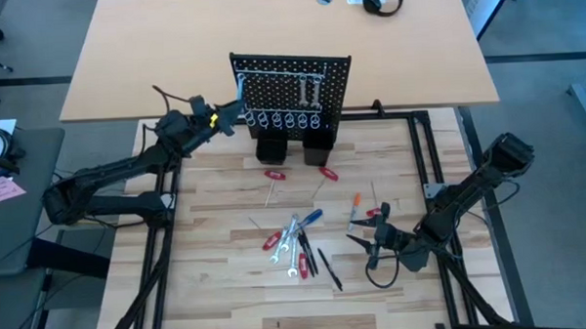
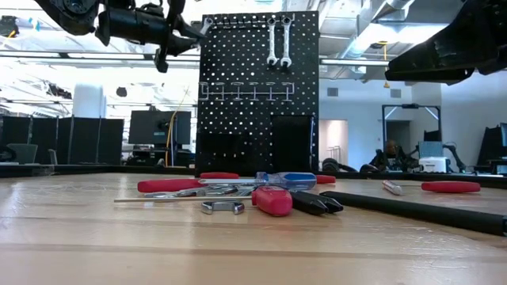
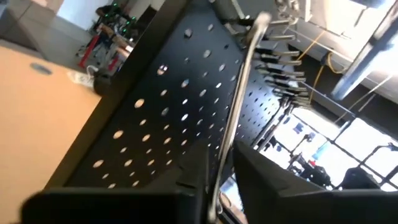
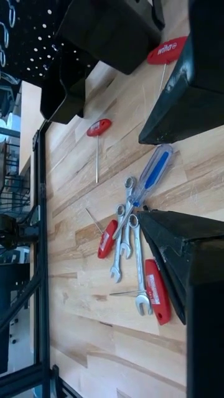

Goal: Hang tools onto peg board
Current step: Hang the wrench on the peg board, then adjust the peg board, then hang the wrench on the peg board

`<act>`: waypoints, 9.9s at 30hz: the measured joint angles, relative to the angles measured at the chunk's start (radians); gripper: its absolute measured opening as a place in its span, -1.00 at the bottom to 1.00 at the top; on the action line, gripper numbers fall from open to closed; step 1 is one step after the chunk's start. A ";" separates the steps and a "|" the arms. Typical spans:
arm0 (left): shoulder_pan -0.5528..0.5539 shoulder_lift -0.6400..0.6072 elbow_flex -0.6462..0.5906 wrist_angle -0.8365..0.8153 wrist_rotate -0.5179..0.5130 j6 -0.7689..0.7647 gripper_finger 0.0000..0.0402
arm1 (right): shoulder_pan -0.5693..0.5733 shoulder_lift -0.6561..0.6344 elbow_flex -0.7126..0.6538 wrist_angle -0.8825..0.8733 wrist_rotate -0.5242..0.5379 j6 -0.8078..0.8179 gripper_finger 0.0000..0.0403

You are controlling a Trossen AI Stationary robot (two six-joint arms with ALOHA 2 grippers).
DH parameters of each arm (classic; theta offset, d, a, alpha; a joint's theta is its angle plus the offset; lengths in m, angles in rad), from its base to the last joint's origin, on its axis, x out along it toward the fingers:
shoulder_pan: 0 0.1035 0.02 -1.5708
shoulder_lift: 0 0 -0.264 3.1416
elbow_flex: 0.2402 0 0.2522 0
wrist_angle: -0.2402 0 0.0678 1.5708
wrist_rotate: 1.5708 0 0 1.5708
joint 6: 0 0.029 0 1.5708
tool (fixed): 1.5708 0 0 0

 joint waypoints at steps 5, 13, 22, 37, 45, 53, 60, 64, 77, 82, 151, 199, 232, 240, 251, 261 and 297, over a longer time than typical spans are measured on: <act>0.007 0.000 0.000 -0.053 -0.003 -0.016 -0.37 | 0.000 0.000 0.000 0.000 -0.003 0.000 -0.05; 0.012 -0.014 0.000 -0.137 0.014 0.078 -0.14 | 0.000 0.000 0.000 -0.002 -0.023 0.000 -0.05; 0.003 -0.125 -0.001 -0.467 0.035 0.272 -0.17 | -0.100 -0.042 0.000 -0.005 -0.161 -0.022 -0.13; -0.139 -0.110 -0.334 -0.269 -0.177 0.310 -0.37 | -0.951 -0.205 0.044 0.052 -0.875 -0.347 -0.96; -0.169 0.020 -0.388 -0.094 -0.223 0.316 -0.39 | -1.210 -0.076 0.148 0.051 -1.035 -0.386 -0.94; -0.174 0.067 -0.386 -0.054 -0.223 0.332 -0.39 | -1.318 0.012 0.195 0.050 -1.042 -0.427 -0.94; -0.173 0.130 -0.386 0.007 -0.253 0.386 -0.39 | -1.376 0.054 0.196 0.051 -1.042 -0.470 -0.94; -0.171 0.190 -0.385 0.084 -0.261 0.414 -0.39 | -1.406 0.078 0.196 0.073 -1.046 -0.484 -0.94; -0.065 0.447 -0.317 0.254 -0.260 0.449 -0.39 | -1.462 0.149 0.196 0.130 -1.061 -0.528 -0.95; -0.034 0.555 -0.230 0.253 -0.259 0.476 -0.39 | -1.446 0.162 0.196 0.140 -1.053 -0.565 -0.95; -0.941 0.552 -0.116 -0.083 -0.442 0.376 -0.39 | -0.616 0.561 0.510 -0.198 -0.955 -0.313 -0.70; -1.034 0.815 0.330 -1.051 -0.822 -0.347 -0.56 | -0.383 0.429 0.508 -0.471 -0.594 -0.111 -0.70; -1.095 0.818 0.332 -0.677 -0.726 -0.205 -0.84 | -0.383 0.429 0.508 -0.465 -0.598 -0.122 -0.70; -1.064 0.875 0.334 -0.661 -0.648 -0.203 -0.99 | -0.383 0.429 0.508 -0.464 -0.601 -0.122 -0.70; -1.060 0.811 0.329 -0.873 -0.705 -0.163 -1.00 | -0.383 0.429 0.508 -0.462 -0.600 -0.121 -0.70; -1.117 0.703 0.326 -0.868 -0.781 -0.045 -0.91 | -0.383 0.429 0.508 -0.461 -0.600 -0.121 -0.70; -0.993 0.676 0.016 -0.470 -0.616 -0.051 -0.93 | -0.367 0.429 0.505 -0.418 -0.600 -0.154 -0.70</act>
